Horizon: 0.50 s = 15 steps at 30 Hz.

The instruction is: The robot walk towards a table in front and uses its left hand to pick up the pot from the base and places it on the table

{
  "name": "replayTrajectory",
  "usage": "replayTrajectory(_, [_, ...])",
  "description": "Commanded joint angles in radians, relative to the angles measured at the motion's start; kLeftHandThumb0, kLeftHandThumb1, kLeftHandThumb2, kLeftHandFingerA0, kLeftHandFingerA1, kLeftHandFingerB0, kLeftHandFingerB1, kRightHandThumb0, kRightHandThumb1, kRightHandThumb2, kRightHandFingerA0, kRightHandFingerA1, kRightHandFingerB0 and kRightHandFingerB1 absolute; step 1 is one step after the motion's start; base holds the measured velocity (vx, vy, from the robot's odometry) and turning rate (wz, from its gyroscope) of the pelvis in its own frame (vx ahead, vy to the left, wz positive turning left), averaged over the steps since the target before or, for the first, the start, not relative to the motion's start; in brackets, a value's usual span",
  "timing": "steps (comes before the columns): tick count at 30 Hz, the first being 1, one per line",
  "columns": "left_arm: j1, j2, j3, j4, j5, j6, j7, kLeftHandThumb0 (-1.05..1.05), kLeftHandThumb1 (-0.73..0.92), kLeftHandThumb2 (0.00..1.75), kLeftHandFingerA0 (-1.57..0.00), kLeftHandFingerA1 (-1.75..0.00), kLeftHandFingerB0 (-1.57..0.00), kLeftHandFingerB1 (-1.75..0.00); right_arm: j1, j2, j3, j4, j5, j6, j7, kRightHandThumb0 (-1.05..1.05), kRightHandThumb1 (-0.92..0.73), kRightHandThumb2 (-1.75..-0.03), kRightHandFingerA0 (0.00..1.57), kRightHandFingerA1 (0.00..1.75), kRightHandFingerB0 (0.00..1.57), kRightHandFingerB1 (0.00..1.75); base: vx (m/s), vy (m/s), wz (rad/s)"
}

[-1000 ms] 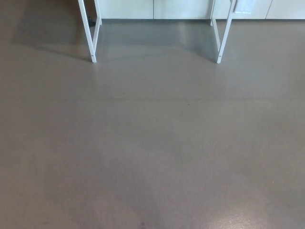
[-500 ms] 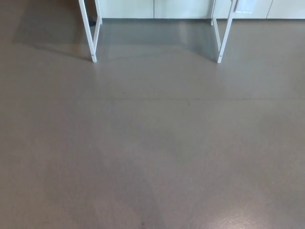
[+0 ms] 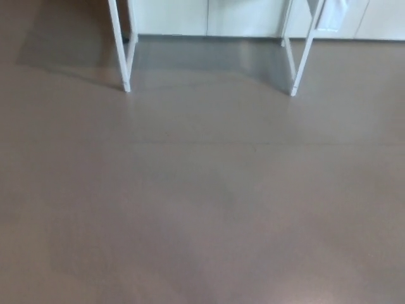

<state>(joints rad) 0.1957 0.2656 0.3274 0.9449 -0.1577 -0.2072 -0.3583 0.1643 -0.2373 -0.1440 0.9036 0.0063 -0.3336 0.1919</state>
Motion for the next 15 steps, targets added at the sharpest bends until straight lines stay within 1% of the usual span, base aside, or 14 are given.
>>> replayTrajectory(1, [-0.006, 0.011, -0.001, -0.005, -0.011, -0.012, -0.003, -0.16, 0.50, 0.54, -0.43, -0.42, -0.36, -0.33, -0.001, -0.016, 0.002, -0.002, -0.004, -0.007, -0.014, -0.41, -0.48, -0.72, 0.54, 0.52, 0.34, 0.45, 0.16, 0.215, 0.08])
replayTrajectory(6, [-0.014, 0.014, -0.002, 0.009, -0.014, -0.013, -0.004, -0.16, 0.50, 0.54, -0.41, -0.41, -0.36, -0.33, -0.005, -0.015, 0.000, 0.006, 0.002, -0.007, -0.015, -0.41, -0.48, -0.72, 0.55, 0.52, 0.35, 0.45, 0.17, 0.122, 0.03])
replayTrajectory(7, [-0.014, 0.015, -0.003, 0.013, -0.012, -0.016, -0.006, -0.16, 0.50, 0.54, -0.41, -0.41, -0.36, -0.33, -0.004, -0.016, 0.002, 0.010, -0.002, -0.013, -0.017, -0.34, -0.58, -0.58, 0.61, 0.43, 0.40, 0.37, 0.17, 0.021, 0.16])
replayTrajectory(8, [-0.013, 0.015, -0.003, 0.015, -0.012, -0.017, -0.007, -0.16, 0.50, 0.54, -0.41, -0.41, -0.36, -0.33, -0.004, -0.016, 0.002, 0.012, -0.003, -0.014, -0.018, -0.34, -0.58, -0.58, 0.61, 0.43, 0.40, 0.37, 0.18, -0.031, 0.11])
replayTrajectory(9, [-0.011, 0.014, -0.006, 0.012, -0.007, -0.021, 0.002, -0.17, 0.49, 0.54, -0.45, -0.43, -0.40, -0.34, -0.002, -0.016, 0.002, 0.009, -0.001, -0.013, -0.016, -0.40, -0.49, -0.72, 0.54, 0.52, 0.35, 0.45, 0.19, -0.072, 0.09])
replayTrajectory(10, [-0.011, 0.014, -0.007, 0.012, -0.005, -0.023, 0.006, -0.17, 0.49, 0.54, -0.45, -0.43, -0.40, -0.34, -0.001, -0.016, 0.002, 0.008, 0.000, -0.012, -0.015, -0.40, -0.49, -0.72, 0.54, 0.52, 0.35, 0.45, 0.21, -0.107, 0.07])
replayTrajectory(11, [-0.013, 0.015, -0.006, 0.018, -0.007, -0.024, 0.003, -0.17, 0.49, 0.54, -0.44, -0.42, -0.40, -0.34, -0.001, -0.015, 0.003, 0.007, -0.001, -0.011, -0.016, -0.32, -0.60, -0.58, 0.60, 0.44, 0.40, 0.37, 0.21, -0.152, 0.08])
replayTrajectory(15, [-0.019, 0.018, -0.006, 0.032, -0.009, -0.029, -0.002, -0.16, 0.50, 0.54, -0.43, -0.42, -0.38, -0.34, -0.003, -0.018, 0.008, 0.011, -0.005, -0.019, -0.017, -0.33, -0.60, -0.58, 0.60, 0.44, 0.40, 0.37, 0.19, -0.181, 0.16])
